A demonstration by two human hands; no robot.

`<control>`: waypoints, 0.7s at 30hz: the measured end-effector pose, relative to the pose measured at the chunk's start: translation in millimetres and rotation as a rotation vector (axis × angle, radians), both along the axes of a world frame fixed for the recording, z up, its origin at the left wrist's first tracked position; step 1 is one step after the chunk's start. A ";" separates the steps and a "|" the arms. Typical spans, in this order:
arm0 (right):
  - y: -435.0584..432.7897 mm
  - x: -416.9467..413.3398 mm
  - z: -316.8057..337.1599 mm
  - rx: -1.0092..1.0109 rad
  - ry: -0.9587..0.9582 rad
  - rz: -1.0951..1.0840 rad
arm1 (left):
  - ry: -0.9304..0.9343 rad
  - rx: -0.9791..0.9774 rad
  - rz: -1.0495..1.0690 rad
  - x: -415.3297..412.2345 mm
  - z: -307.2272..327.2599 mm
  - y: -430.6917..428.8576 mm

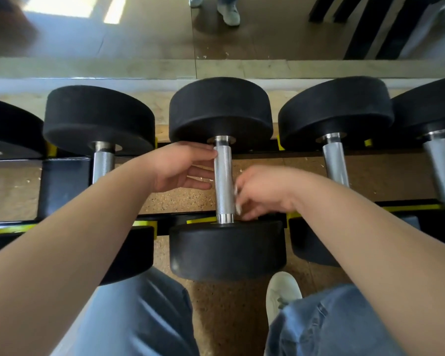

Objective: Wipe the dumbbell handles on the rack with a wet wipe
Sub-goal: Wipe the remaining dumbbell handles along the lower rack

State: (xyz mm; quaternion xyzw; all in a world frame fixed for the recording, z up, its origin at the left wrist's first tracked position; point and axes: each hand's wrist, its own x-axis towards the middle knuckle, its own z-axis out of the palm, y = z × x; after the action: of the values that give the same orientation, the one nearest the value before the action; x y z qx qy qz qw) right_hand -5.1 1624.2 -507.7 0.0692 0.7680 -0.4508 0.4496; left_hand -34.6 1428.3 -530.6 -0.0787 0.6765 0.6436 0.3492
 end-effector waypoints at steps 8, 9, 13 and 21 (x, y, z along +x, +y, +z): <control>2.7 -6.8 -2.3 -0.295 0.276 -0.556 | -0.032 0.062 -0.039 6.9 6.2 0.0; 3.8 -6.6 0.6 -0.276 0.339 -0.506 | -0.036 0.070 -0.034 8.3 7.7 1.2; 7.3 11.7 5.7 0.026 0.308 -0.009 | -0.051 0.069 0.012 16.5 9.2 4.8; 4.1 7.7 -1.5 0.123 0.792 -0.170 | -0.049 0.008 0.036 32.1 8.5 7.8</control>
State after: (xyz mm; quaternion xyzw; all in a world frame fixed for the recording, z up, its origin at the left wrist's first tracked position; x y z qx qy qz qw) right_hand 2.6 1628.2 -509.2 -0.0197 0.8987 -0.4316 0.0753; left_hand -2.5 1436.1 -522.1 -0.1051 0.6637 0.6502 0.3545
